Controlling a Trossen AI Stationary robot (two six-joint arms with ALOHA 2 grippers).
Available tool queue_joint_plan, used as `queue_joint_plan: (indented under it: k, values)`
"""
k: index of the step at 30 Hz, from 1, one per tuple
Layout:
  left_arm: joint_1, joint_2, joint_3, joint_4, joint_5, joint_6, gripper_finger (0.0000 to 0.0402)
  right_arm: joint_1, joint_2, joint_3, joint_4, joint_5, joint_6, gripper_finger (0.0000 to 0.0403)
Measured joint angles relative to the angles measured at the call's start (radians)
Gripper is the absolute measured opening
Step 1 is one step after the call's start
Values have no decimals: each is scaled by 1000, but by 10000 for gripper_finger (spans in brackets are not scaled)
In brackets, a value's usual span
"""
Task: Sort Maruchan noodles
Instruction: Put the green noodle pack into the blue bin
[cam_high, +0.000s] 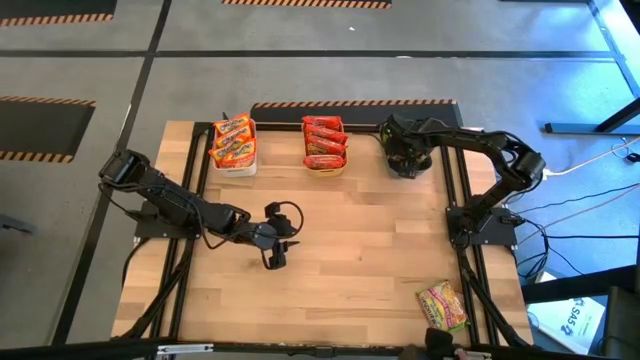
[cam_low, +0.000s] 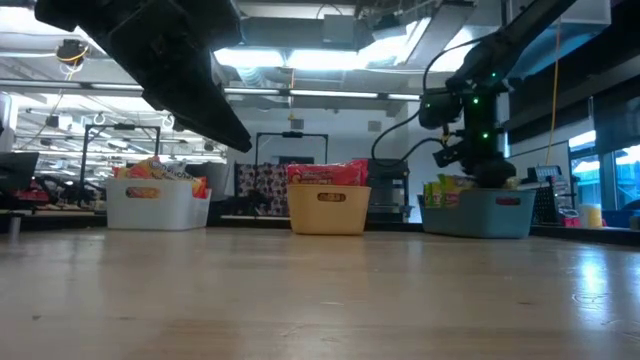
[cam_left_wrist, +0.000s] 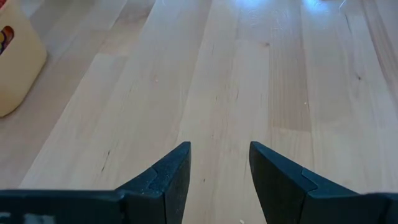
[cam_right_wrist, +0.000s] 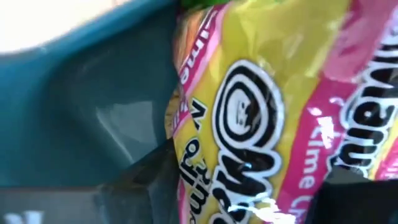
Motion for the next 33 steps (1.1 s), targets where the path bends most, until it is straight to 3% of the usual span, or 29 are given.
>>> queue_joint_plan:
  k: [7,19,26,33]
  values:
    - [0,0,0,0,0,2,158,1,-11,0,-27,133,-31,231]
    - [2,0,0,0,-1,25,158,54,-14,0,-61,168,-2,227]
    - [2,0,0,0,5,24,158,110,-14,0,-67,324,-15,227]
    - [2,0,0,0,7,24,158,134,-34,0,-82,398,-8,227]
